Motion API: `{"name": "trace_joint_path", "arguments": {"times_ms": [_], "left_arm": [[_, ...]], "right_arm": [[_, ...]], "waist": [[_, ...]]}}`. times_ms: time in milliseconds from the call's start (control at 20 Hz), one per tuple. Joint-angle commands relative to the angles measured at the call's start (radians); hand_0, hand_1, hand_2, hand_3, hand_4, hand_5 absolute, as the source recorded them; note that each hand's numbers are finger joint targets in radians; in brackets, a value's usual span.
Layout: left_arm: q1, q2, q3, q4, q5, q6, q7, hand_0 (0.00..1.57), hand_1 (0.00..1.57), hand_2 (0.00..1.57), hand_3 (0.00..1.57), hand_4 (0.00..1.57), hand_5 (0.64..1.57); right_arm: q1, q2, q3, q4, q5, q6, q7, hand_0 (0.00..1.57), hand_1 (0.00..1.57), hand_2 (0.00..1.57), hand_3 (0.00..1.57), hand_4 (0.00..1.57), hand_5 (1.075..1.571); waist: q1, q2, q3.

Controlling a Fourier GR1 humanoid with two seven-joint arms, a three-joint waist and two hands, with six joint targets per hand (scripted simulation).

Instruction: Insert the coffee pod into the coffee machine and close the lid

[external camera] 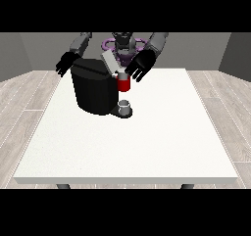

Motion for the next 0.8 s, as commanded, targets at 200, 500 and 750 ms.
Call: {"name": "trace_joint_path", "arguments": {"times_ms": [200,500,750], "left_arm": [[0.035,0.024,-0.052,0.012,-0.054,-0.043,-0.049,0.0,0.0,0.0,0.0,0.0,1.571],[0.037,0.012,-0.049,0.013,-0.068,-0.027,-0.038,0.0,0.0,0.0,0.0,0.0,1.571],[0.034,0.02,-0.049,-0.001,-0.069,-0.076,-0.014,0.0,0.0,0.0,0.0,0.0,1.571]], "right_arm": [[0.015,-0.011,-0.012,0.009,-0.009,0.009,-0.008,0.0,0.0,0.0,0.0,0.35,1.571],[0.019,0.018,0.005,-0.003,0.005,-0.025,0.01,0.0,0.0,0.0,0.0,0.38,1.571],[0.054,0.019,-0.014,0.041,-0.026,0.005,-0.036,0.0,0.0,0.0,0.0,0.36,1.571]], "waist": [[0.006,0.006,-0.0029],[0.008,-0.019,-0.0031],[0.032,-0.066,-0.0029]]}}
